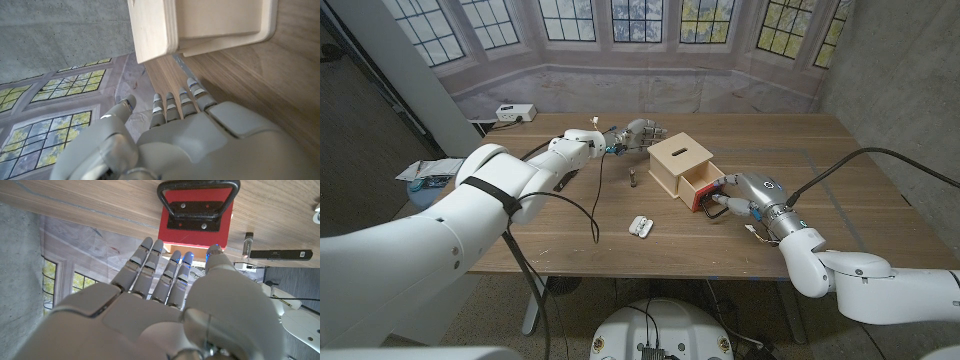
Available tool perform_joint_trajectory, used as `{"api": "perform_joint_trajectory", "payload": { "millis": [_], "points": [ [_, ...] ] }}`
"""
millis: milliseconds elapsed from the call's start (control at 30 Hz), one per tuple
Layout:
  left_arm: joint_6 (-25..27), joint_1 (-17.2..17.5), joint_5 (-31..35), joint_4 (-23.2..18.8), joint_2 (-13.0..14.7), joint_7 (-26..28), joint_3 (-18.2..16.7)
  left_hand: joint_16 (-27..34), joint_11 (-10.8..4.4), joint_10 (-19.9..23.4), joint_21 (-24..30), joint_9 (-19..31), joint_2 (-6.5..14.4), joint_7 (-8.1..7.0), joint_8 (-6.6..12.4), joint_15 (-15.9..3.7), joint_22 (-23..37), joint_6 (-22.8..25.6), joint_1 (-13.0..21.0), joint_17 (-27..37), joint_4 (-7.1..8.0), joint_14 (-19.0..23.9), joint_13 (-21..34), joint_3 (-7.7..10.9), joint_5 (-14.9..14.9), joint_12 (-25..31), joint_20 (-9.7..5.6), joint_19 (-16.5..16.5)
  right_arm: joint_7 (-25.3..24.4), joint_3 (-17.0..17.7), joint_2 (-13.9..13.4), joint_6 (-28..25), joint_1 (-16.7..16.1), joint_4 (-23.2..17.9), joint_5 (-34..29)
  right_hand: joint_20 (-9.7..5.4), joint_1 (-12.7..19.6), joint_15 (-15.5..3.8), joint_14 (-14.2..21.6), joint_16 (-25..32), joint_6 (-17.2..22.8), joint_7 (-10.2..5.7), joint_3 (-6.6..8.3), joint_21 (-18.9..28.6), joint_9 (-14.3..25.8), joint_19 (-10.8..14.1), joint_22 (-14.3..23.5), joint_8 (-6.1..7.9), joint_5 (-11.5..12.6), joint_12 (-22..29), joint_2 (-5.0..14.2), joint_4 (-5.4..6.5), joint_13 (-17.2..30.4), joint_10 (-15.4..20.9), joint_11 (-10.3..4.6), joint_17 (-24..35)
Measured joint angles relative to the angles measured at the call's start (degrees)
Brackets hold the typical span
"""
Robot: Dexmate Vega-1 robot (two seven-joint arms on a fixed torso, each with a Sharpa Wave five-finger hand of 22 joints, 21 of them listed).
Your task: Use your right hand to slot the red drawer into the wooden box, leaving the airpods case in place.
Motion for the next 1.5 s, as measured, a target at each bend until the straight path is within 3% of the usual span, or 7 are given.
{"api": "perform_joint_trajectory", "payload": {
  "millis": [333, 567, 1067, 1500],
  "points": [
    [-1.54, -0.09, 0.02, 0.01, 0.18, -1.46, 0.61, 0.0, -0.01, 0.01, 0.0, 0.0, 0.0, 0.0, 0.0, -0.13, 0.0, 0.0, 0.0, -0.12, -0.17, 0.14, 0.0, 0.17, 0.0, 0.0, 0.0, 0.0, -1.9, 1.39, 2.05, -0.52, -2.46, 1.4, -0.41, 0.0, 0.0, 0.06, -0.08, -0.22, 0.0, 0.0, 0.07, 0.0, 0.0, -0.01, 0.0, 0.0, 0.0, 0.0, 0.0, -0.07, 0.0, -0.21, 0.21, 0.0],
    [-5.27, 0.58, -0.02, -0.1, 0.79, -3.96, 0.55, 0.0, -0.22, 0.22, 0.0, 0.0, 0.0, 0.0, 0.0, -0.44, 0.0, 0.42, 0.0, -0.12, -0.56, 0.4, 0.0, 0.09, 0.0, 0.0, 0.0, 0.0, -2.97, 2.64, 3.36, -1.01, -4.07, 2.23, -0.63, -0.1, 0.0, 0.06, -0.08, -0.22, 0.0, 0.0, 0.24, 0.0, 0.0, 0.11, 0.0, 0.04, 0.0, 0.0, 0.0, -0.23, 0.0, -0.4, 0.4, 0.01],
    [-13.72, 4.22, -1.72, -0.87, 1.47, -8.4, -2.4, 0.0, -0.73, 0.31, 0.0, 0.0, -0.12, -0.07, 0.0, -0.93, 0.0, 0.96, -0.12, -0.11, -0.8, 0.52, 0.0, -0.15, 0.0, 0.0, -0.21, 0.21, -4.15, 5.19, 5.52, -1.35, -6.72, 4.27, -0.89, 0.01, 0.0, 0.06, -0.08, -0.22, 0.27, 0.27, 0.32, 0.0, 0.0, 0.41, 0.0, 0.29, 0.0, 0.25, 0.0, -0.32, 0.0, -0.4, 0.4, 0.01],
    [-15.98, 5.44, -1.97, -1.12, 1.56, -9.26, -3.75, 0.0, -0.94, 0.52, 0.0, 0.0, -0.47, -0.3, 0.0, -1.55, 0.0, 1.35, -0.47, -0.11, -0.79, 0.51, 0.0, -0.15, 0.0, 0.0, -0.52, 0.52, -6.96, 7.01, 8.07, -0.29, -9.62, 7.63, -1.81, -0.3, 0.0, 0.05, -0.08, -0.21, 1.38, 0.93, 0.7, 0.0, 0.01, 1.53, 0.0, 0.72, -0.27, 0.49, 0.0, -0.7, 0.01, -0.19, 0.61, -0.28]
  ]
}}
